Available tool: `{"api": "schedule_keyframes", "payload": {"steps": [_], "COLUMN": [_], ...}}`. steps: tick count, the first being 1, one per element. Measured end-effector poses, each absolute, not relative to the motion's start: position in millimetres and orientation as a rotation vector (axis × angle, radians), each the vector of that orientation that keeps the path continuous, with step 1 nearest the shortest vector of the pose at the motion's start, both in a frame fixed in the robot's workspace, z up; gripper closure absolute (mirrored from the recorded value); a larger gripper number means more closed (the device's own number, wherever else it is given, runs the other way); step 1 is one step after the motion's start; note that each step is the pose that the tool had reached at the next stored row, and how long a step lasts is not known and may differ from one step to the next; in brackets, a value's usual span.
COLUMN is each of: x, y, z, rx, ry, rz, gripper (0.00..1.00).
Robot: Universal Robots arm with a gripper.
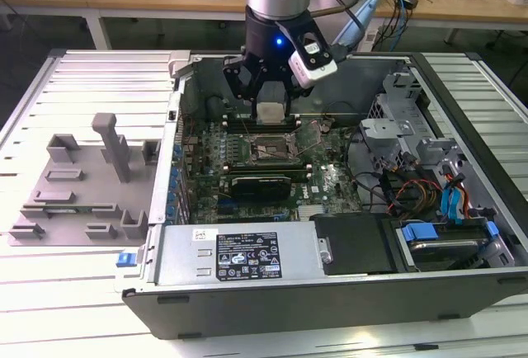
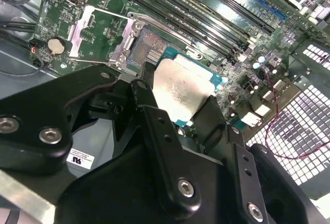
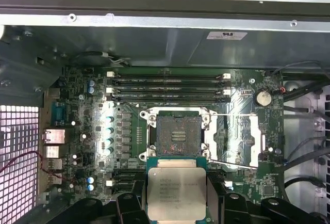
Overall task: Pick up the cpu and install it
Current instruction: 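Pick up the cpu and move it towards the insertion slot, then place the cpu into insertion slot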
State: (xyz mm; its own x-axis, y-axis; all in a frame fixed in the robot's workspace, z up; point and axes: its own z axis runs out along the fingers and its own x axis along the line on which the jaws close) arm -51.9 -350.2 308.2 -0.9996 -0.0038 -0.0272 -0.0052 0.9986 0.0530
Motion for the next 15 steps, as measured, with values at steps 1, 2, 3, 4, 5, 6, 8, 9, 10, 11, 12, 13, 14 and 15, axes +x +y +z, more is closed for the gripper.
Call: {"api": "schedule_keyframes", "payload": {"steps": [1, 2, 3, 4, 5, 6, 8, 9, 10, 11, 12, 13, 14, 15], "x": [-51.9, -51.9, -51.9, -51.9, -51.9, -51.9, -51.9, -51.9, -51.9, -51.9, -51.9, -51.9, -51.9, -51.9], "y": [-350.3, -350.2, -350.2, -350.2, -350.2, -350.2, -350.2, -350.2, -350.2, -350.2, -350.2, -350.2, -350.2, -350.2], "z": [308.1, 308.1, 308.0, 308.0, 308.0, 307.9, 307.9, 307.9, 307.9, 307.8, 307.8, 307.8, 307.6, 307.6], "rx": [-0.007, -0.007, -0.007, -0.007, -0.007, -0.007, -0.007, -0.007, -0.007, -0.007, -0.007, -0.007, -0.007, 0.002], "ry": [3.113, 3.113, 3.113, 3.113, 3.113, 3.113, 3.113, 3.113, 3.113, 3.113, 3.113, 3.113, 3.113, 3.113], "rz": [0.083, 0.083, 0.083, 0.083, 0.083, 0.083, 0.083, 0.083, 0.083, 0.083, 0.083, 0.083, 0.083, 0.083], "gripper": [0.45, 0.45, 0.45, 0.45, 0.45, 0.45, 0.45, 0.45, 0.45, 0.45, 0.45, 0.45, 0.45, 0.45]}}
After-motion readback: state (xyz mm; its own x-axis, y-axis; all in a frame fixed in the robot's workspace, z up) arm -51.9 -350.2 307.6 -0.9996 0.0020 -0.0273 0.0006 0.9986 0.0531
